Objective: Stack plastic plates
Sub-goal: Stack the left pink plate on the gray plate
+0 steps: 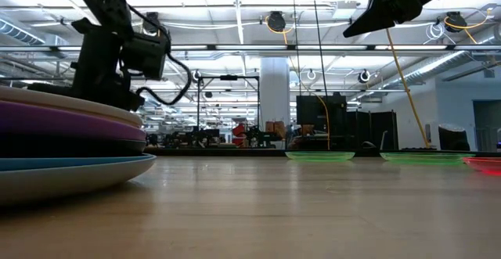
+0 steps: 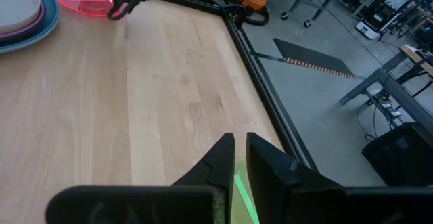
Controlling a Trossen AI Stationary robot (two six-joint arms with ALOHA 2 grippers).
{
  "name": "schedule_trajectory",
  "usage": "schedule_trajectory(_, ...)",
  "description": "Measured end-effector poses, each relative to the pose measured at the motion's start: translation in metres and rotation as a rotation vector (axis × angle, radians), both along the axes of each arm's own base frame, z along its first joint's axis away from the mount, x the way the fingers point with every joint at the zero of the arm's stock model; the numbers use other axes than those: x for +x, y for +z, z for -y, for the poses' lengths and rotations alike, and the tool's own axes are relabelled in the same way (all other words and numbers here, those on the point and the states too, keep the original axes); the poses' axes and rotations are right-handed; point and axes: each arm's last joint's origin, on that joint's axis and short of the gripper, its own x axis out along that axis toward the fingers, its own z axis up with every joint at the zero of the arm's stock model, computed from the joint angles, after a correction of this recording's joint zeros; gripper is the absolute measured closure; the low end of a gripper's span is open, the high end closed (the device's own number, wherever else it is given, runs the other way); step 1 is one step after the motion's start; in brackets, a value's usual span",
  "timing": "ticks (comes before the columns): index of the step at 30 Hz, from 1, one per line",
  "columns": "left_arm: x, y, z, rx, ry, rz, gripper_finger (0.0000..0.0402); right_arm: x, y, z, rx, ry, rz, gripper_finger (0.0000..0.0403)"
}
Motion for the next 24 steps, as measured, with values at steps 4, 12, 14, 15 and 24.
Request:
schedule_trajectory(4, 0.002, -0.007, 0.000, -0.023, -0.009, -0.032, 0.0289, 0.000, 0.000, 0.000, 0.000, 0.000, 0.000, 0.0371)
schedule_trajectory(12, 0.005, -0.015, -0.001, -0.042, -0.050, -0.046, 0.0289, 0.000, 0.000, 0.000, -0.001, 0.001, -0.001, 0.0371)
schedule_trajectory(14, 0.007, -0.015, -0.001, -0.041, -0.065, -0.030, 0.0289, 0.000, 0.000, 0.000, -0.001, 0.000, -0.001, 0.0371)
schedule_trajectory(15, 0.008, -0.015, -0.001, -0.039, -0.073, -0.020, 0.0289, 0.000, 0.000, 0.000, -0.001, 0.000, -0.001, 0.0371)
schedule_trajectory(24, 0.008, -0.015, -0.002, -0.029, -0.099, -0.018, 0.0304, 0.000, 0.000, 0.000, -0.001, 0.000, -0.001, 0.0371)
